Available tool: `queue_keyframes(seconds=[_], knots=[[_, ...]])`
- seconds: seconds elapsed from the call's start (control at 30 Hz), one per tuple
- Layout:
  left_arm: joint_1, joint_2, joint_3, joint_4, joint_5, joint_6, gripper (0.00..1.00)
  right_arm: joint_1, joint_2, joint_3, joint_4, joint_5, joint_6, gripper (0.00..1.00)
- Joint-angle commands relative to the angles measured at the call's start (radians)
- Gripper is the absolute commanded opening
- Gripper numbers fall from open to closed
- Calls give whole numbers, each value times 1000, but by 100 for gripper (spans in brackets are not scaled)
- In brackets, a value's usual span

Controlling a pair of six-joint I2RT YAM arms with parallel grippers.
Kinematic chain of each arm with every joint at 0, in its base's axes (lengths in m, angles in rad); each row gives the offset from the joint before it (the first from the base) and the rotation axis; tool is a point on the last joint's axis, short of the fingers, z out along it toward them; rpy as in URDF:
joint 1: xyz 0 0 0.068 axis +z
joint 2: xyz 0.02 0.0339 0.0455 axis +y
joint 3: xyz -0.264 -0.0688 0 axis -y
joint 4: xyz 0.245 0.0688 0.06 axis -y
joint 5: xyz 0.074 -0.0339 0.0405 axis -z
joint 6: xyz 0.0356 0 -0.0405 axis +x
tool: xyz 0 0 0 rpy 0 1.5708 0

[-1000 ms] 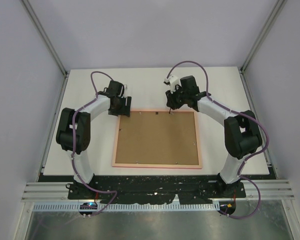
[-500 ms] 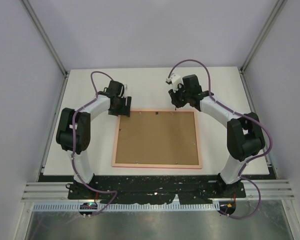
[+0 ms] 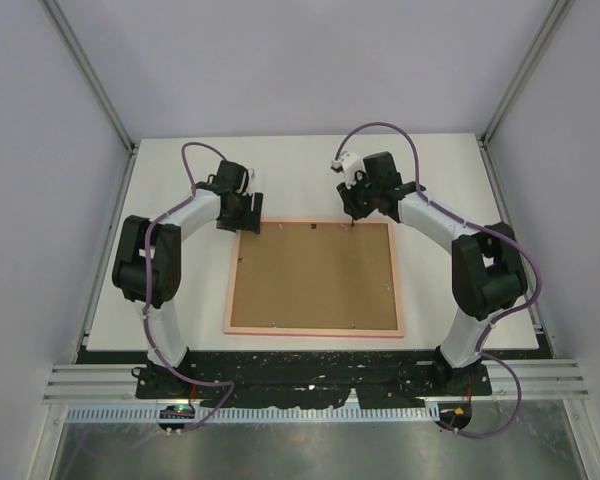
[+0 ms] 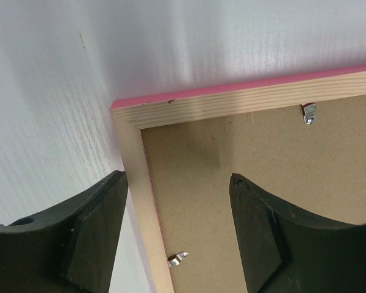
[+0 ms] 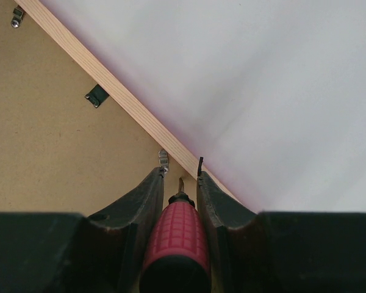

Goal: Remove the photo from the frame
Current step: Release the photo frame item from the photo frame.

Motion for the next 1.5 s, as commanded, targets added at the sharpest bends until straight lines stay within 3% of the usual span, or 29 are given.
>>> queue_keyframes(seconds=[0.0,0.3,1.47], knots=[[1,6,40,5,33,13,70,0,6,45,19,-14,7,8],[1,6,43,4,33,14,70,1,-9,15,77,-83,56,8],[1,6,43,2,35,14,70,6,31,19,80,-56,50,8]])
